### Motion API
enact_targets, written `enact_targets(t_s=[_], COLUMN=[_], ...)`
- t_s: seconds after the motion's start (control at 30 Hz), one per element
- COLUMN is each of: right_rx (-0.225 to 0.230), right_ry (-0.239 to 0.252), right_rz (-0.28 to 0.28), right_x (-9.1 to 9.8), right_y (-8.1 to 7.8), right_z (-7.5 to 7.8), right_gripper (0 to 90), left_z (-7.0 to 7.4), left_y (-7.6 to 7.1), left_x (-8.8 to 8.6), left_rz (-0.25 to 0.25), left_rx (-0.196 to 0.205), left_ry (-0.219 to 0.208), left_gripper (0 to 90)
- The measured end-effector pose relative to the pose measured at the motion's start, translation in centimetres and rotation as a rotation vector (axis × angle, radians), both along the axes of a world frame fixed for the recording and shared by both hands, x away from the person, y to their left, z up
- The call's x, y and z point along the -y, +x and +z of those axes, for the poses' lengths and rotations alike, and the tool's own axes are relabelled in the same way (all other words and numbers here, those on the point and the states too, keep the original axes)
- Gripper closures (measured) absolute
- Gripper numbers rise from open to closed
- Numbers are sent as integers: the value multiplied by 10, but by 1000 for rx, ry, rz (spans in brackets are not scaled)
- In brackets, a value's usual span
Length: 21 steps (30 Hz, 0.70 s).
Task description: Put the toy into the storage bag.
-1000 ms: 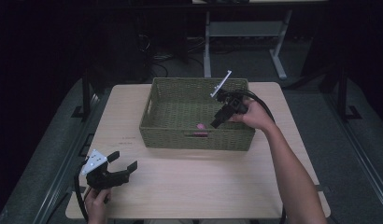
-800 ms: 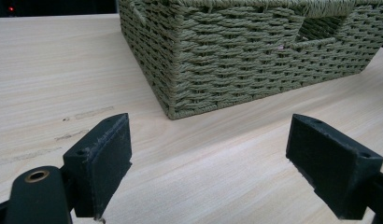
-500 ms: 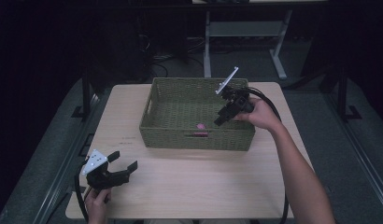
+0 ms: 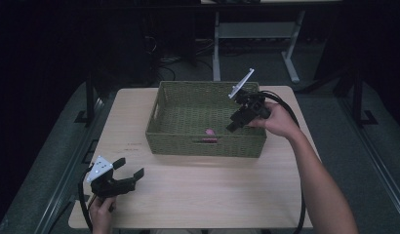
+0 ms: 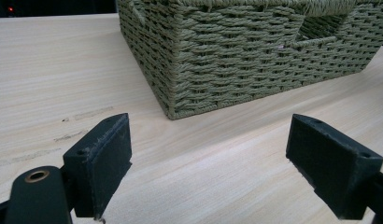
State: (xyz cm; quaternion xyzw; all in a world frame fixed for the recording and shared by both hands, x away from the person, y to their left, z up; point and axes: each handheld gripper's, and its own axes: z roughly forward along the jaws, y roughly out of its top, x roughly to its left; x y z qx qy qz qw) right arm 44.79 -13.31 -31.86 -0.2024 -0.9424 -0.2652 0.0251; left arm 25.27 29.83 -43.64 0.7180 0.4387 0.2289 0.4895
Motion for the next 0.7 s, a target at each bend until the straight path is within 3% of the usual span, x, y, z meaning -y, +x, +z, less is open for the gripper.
enact_targets(t_s=[0.7], right_rx=[22], right_ry=[58], right_rz=[-10], right_x=[23], right_y=[-31], right_z=[3], right_gripper=[370], left_z=[0], left_y=[0], left_x=[0], left_rz=[-1], left_rx=[-1], left_ry=[3], left_gripper=[138])
